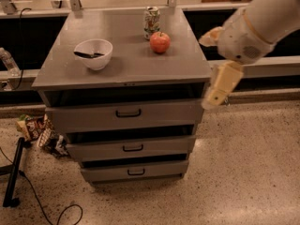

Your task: Pick rxbar chocolate from white bowl and place on counter

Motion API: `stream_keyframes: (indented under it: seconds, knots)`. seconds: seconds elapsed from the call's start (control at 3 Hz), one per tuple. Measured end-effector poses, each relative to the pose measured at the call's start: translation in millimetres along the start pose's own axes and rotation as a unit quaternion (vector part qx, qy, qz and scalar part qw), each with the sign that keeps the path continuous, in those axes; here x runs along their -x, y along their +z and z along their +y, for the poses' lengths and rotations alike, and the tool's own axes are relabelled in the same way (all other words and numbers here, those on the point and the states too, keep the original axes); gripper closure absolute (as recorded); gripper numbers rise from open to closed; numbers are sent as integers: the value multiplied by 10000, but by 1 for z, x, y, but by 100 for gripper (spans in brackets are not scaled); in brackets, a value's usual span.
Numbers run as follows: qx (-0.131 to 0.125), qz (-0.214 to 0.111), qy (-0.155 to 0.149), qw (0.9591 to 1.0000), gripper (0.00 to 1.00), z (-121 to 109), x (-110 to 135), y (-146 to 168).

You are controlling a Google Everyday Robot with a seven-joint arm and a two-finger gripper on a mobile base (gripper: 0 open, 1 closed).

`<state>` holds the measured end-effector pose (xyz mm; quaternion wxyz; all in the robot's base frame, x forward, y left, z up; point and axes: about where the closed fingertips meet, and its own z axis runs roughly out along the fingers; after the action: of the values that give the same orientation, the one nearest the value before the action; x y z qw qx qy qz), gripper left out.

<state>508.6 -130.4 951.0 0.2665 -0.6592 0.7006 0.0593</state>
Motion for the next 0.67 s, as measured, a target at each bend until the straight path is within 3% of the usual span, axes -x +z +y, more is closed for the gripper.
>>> stream_keyframes:
  seconds: [0.33,0.67]
  knots:
    - [-238,-430,-108,9987,0,-21,33,31]
    - [-355,-473,-113,9982,0,-27,36,30]
